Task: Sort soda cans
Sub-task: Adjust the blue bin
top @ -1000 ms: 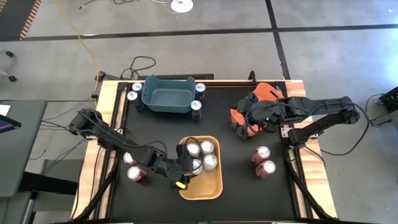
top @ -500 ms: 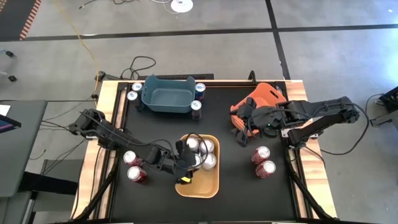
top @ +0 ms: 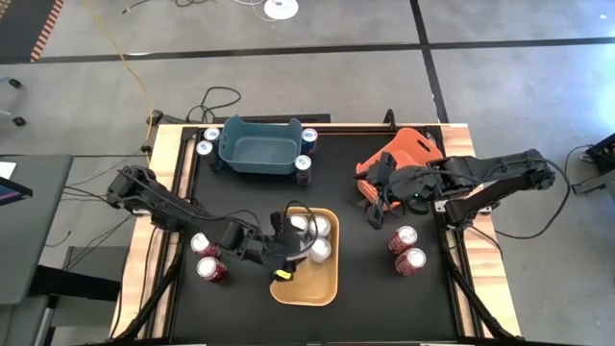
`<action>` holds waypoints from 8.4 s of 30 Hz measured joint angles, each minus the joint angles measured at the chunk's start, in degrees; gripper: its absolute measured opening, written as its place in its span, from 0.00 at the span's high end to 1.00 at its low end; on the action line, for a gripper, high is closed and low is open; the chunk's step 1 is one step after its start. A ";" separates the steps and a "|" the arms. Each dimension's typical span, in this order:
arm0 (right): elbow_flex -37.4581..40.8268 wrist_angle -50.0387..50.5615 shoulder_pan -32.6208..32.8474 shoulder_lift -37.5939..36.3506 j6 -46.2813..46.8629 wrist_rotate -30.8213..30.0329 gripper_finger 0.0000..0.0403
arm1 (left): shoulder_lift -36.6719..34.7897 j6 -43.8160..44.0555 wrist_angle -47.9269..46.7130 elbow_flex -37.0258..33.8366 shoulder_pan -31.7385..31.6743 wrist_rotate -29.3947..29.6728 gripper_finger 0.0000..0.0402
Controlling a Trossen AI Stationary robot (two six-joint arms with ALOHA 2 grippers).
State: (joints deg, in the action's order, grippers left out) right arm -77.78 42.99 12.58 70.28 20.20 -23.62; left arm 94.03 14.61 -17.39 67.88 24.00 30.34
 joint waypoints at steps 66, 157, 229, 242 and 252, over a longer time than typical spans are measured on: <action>16.26 -32.17 -31.48 6.29 -16.22 1.02 0.30 | -29.16 -32.98 1.40 -25.57 -52.67 -24.56 0.60; 16.26 -30.82 -32.16 7.67 -18.73 1.34 0.30 | -31.37 -84.55 -60.72 1.51 -37.91 -15.41 0.99; 16.26 -33.30 -29.53 7.65 -15.65 1.62 0.30 | -17.02 -11.85 -31.51 -0.24 -48.04 -0.72 0.44; 16.28 -33.40 -29.36 7.65 -16.39 1.64 0.30 | -7.48 -18.12 -30.92 -0.26 -62.93 -14.28 0.53; 16.28 -32.98 -29.45 7.65 -16.37 1.65 0.30 | -5.76 -36.19 -26.01 -0.26 -62.96 -13.64 0.89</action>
State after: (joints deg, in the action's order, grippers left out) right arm -61.49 10.00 -16.86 77.93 3.84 -21.97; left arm 88.27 -21.58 -43.40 67.61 -38.95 16.70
